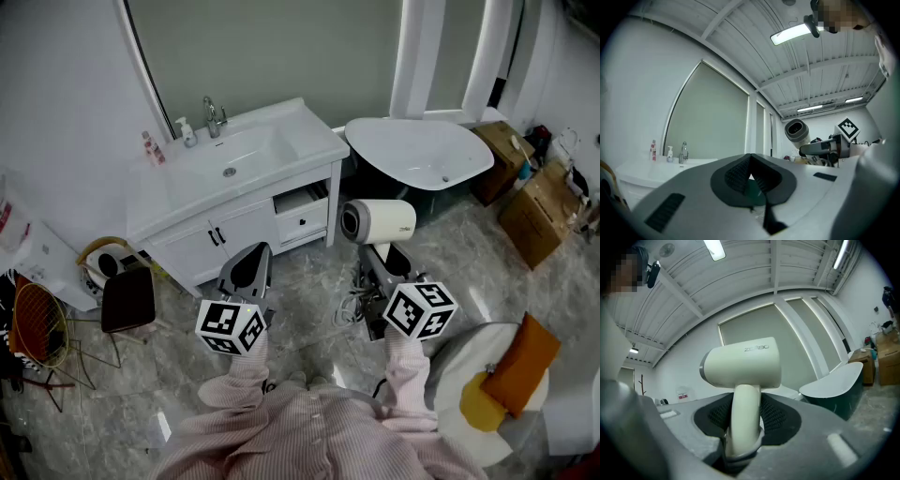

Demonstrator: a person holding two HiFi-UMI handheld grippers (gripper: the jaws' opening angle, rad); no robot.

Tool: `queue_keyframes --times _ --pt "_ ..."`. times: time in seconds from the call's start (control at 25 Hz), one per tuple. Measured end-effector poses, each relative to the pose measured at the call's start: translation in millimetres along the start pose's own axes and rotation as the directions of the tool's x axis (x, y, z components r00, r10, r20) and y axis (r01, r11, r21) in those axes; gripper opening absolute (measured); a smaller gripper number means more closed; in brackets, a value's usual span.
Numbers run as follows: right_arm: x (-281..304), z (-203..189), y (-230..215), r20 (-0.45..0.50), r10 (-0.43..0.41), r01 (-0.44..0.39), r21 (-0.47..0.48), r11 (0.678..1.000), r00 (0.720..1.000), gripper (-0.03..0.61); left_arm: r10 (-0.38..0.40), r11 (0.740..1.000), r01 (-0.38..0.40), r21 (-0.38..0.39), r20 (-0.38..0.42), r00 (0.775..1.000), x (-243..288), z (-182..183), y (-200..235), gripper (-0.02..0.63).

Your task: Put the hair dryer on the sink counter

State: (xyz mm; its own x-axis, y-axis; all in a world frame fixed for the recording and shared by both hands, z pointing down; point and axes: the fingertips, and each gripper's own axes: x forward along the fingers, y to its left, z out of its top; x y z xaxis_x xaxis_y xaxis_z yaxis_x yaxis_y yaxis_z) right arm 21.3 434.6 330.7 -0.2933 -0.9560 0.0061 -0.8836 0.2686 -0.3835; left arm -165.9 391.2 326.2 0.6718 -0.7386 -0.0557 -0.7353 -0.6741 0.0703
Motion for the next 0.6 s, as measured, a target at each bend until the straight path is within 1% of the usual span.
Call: queue_keyframes --times 0.32,0.6 --pt "-1 -4 -4 0.002 -0.002 0.002 0.002 1.0 1.0 0.161 -0.001 1.0 0.001 0.003 -0.011 1.0 -2 -5 -5 -0.003" --pt "11 -13 -13 -0.017 0.0 0.001 0.027 1.0 1.0 0.161 0.023 1.0 -0.024 -0.015 -0.02 1.0 1 -14 2 -0.003"
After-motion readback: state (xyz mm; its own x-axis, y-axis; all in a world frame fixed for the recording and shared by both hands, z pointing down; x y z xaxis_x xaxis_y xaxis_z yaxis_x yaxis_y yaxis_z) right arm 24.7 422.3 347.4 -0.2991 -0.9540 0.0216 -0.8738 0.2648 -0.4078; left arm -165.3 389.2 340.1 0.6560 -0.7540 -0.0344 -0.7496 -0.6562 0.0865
